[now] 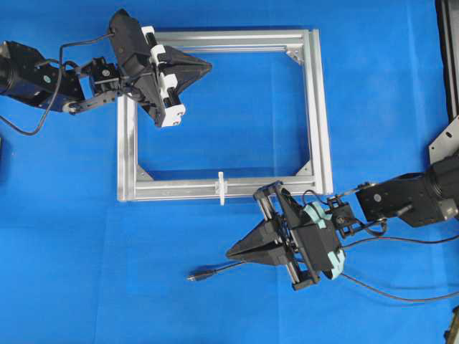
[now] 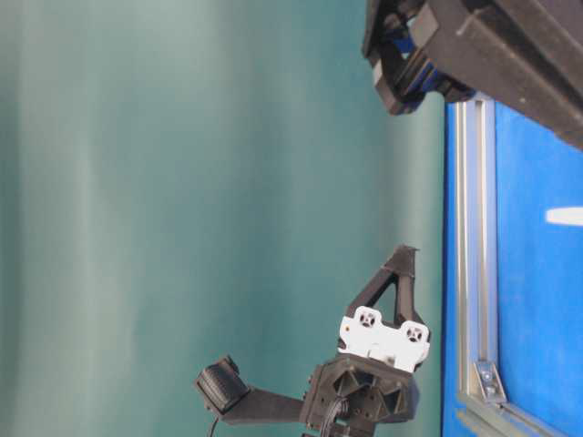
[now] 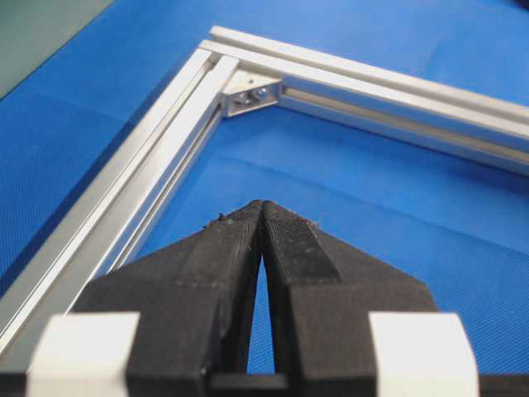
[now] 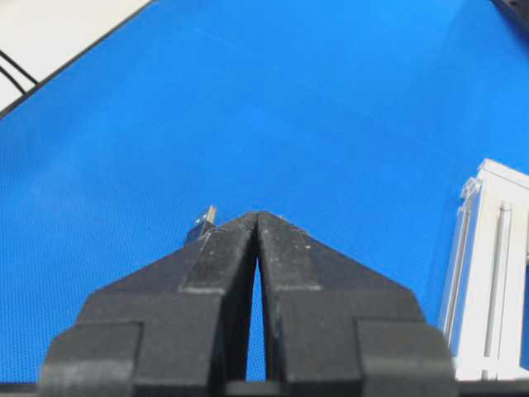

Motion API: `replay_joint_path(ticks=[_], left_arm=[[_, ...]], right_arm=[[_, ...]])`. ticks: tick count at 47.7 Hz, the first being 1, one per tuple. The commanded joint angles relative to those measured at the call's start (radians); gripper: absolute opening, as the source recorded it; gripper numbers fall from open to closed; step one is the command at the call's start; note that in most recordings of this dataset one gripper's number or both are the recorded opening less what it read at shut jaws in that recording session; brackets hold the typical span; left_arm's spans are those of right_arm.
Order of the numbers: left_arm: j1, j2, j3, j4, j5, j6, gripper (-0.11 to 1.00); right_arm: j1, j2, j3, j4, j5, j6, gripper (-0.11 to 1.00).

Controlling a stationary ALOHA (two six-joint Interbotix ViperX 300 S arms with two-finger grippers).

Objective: Insert the wire through the string loop located in the center.
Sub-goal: 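Lower the right gripper onto the black USB cable near its plug and grasp it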

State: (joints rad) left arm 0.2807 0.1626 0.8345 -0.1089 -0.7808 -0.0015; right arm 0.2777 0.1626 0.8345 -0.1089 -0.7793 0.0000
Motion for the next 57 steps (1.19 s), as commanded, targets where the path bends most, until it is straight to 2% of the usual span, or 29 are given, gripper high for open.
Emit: replay_joint_path(ticks=[1, 6, 13, 25, 29, 32, 42, 44, 48, 57], left_arm=[[-0.005, -0.057, -0.026, 0.015, 0.025, -0.011, 0.00], [-0.002, -0.055, -0.026, 0.015, 0.044, -0.011, 0.00], [-0.002, -0.057, -0.023, 0.014, 0.046, -0.011, 0.00], [0.000, -0.057, -0.021, 0.015, 0.046, -0.008, 0.00], [0.002, -0.057, -0.025, 0.017, 0.046, -0.008, 0.00], [0.003, -0.057, -0.025, 0.018, 0.048, -0.008, 0.00], [0.003, -0.057, -0.023, 0.018, 0.046, -0.008, 0.00], [0.003, -0.057, -0.021, 0.018, 0.046, -0.008, 0.00], [0.003, -0.057, -0.021, 0.018, 0.046, -0.009, 0.00], [0.003, -0.057, -0.021, 0.018, 0.046, -0.009, 0.00]], right_arm=[[0.006, -0.041, -0.012, -0.006, -0.006, -0.012, 0.00], [0.006, -0.051, -0.015, -0.012, 0.025, 0.000, -0.05], [0.006, -0.052, -0.017, -0.011, 0.046, 0.014, -0.05], [0.017, -0.052, -0.015, -0.012, 0.109, 0.081, -0.04], [0.023, -0.052, -0.017, -0.008, 0.109, 0.097, 0.06], [0.023, -0.052, -0.018, -0.006, 0.109, 0.106, 0.18], [0.025, -0.048, -0.028, 0.018, 0.110, 0.120, 0.80], [0.025, -0.044, -0.031, 0.029, 0.112, 0.120, 0.88], [0.025, -0.032, -0.037, 0.049, 0.112, 0.121, 0.83], [0.044, 0.061, -0.075, 0.098, 0.109, 0.121, 0.86]])
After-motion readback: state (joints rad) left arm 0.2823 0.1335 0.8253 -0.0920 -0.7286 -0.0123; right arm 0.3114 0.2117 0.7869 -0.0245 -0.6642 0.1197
